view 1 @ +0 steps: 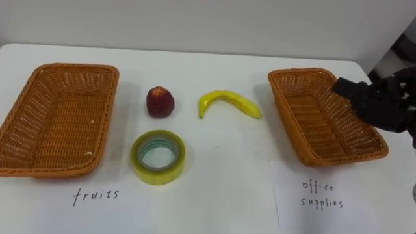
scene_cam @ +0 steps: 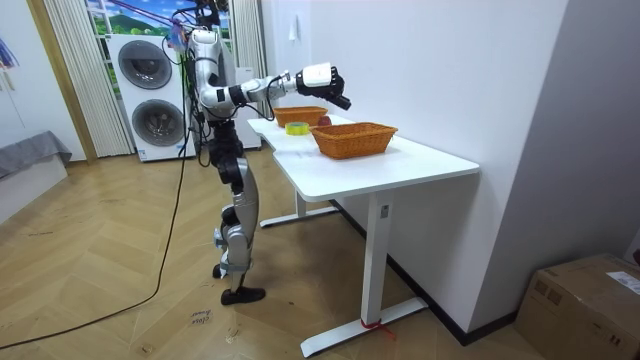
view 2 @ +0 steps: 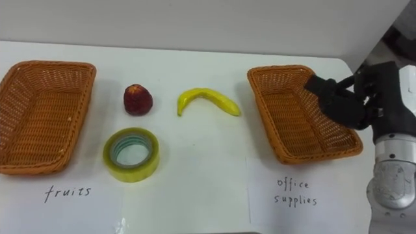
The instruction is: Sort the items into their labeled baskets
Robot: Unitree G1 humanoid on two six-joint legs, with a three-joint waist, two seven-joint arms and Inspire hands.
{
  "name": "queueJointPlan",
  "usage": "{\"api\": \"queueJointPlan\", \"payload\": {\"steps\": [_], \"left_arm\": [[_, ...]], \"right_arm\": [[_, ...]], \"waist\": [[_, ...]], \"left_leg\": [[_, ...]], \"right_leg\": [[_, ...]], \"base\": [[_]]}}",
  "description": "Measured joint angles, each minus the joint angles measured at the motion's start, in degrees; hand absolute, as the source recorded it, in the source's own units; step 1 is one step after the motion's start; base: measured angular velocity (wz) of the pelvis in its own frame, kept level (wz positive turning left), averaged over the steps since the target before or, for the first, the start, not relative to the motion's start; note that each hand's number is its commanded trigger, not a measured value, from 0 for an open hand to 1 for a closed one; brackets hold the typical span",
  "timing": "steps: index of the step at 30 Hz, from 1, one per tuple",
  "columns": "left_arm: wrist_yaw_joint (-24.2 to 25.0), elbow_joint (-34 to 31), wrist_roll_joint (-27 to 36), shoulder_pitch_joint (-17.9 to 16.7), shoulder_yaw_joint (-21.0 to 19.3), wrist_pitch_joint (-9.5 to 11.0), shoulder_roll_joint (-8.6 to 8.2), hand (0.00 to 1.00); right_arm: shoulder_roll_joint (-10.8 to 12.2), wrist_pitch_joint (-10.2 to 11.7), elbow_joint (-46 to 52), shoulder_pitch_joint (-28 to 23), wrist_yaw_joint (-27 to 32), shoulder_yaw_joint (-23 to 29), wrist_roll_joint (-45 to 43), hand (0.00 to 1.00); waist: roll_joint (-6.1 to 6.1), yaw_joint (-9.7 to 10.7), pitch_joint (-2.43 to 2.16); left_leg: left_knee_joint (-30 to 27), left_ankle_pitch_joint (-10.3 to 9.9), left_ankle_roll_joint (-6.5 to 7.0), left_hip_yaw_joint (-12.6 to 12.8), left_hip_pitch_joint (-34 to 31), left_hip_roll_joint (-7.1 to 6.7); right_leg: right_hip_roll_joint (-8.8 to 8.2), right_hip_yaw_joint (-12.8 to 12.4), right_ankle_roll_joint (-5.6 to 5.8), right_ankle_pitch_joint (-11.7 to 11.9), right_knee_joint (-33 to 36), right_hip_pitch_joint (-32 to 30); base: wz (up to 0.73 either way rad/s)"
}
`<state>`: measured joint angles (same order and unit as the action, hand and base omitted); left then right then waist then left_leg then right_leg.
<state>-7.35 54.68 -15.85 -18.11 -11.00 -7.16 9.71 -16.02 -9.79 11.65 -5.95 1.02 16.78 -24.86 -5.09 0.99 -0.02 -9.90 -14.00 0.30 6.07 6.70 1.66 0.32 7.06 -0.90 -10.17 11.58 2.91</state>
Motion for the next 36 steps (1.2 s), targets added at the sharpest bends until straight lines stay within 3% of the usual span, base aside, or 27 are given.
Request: {"api": "queueJointPlan", "payload": {"steps": [36], "left_arm": [[-1.3, -0.3, 0.5, 0.6, 0.1, 0.2, -0.08, 0.0]], "right_arm": [[0.0, 0.4, -0.8, 0.0, -1.6, -1.9, 0.1, 0.0]], "waist": [[0.23, 0.0, -0.06]], "left_leg": [[0.2, 0.0, 0.0, 0.0, 0.1, 0.02]], "right_leg": [[0.0, 0.3, 0.0, 0.0, 0.0, 0.1]], "base": [[0.0]]}}
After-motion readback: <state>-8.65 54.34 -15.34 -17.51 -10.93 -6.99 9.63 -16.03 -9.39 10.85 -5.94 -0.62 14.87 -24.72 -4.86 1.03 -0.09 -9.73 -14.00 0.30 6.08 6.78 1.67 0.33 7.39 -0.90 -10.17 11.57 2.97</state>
